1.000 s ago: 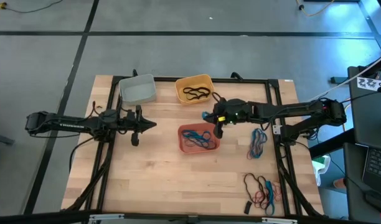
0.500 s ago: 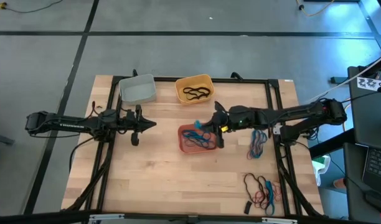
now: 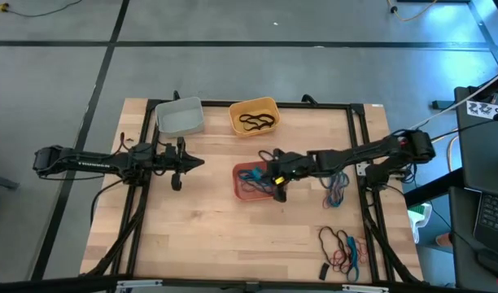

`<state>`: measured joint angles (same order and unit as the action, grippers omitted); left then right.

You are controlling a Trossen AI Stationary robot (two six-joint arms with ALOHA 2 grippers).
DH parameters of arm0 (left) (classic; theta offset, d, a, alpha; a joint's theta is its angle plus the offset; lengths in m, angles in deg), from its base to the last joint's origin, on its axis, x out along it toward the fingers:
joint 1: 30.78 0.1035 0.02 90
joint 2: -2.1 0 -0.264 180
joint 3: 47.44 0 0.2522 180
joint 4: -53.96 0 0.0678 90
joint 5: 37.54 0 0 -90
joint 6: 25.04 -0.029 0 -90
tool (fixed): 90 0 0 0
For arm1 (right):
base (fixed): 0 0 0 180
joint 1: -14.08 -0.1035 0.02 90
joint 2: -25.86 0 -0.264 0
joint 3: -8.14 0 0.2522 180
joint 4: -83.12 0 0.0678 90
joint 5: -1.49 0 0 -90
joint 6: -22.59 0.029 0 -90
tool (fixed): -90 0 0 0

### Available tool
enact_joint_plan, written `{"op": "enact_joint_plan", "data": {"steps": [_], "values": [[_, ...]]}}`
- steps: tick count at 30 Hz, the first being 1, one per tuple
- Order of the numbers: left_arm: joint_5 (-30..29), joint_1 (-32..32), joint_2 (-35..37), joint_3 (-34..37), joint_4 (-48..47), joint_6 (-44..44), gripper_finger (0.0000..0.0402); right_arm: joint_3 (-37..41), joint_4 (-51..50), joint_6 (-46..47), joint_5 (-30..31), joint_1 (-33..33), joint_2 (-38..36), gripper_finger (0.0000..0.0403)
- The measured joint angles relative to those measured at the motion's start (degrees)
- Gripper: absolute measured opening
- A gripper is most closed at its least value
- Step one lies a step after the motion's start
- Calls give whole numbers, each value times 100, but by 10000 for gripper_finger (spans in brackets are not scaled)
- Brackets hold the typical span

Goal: Sort rubber bands into baskets
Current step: Put the blue rubber band into the orange bin

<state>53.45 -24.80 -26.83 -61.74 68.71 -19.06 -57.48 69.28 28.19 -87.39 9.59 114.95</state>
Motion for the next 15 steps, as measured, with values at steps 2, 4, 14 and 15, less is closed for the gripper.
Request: {"op": "enact_joint_plan", "data": {"steps": [2, 4, 14, 15], "values": [[0, 0, 0, 0, 2, 0, 5, 0, 23, 0, 88, 0, 182, 12], [0, 0, 0, 0, 4, 0, 5, 2, 74, -1, 129, 0, 321, 12], [0, 0, 0, 0, 2, 0, 5, 2, 171, 23, 128, 0, 683, 12], [1, 0, 0, 0, 2, 0, 5, 2, 155, 31, 128, 0, 713, 13]]}}
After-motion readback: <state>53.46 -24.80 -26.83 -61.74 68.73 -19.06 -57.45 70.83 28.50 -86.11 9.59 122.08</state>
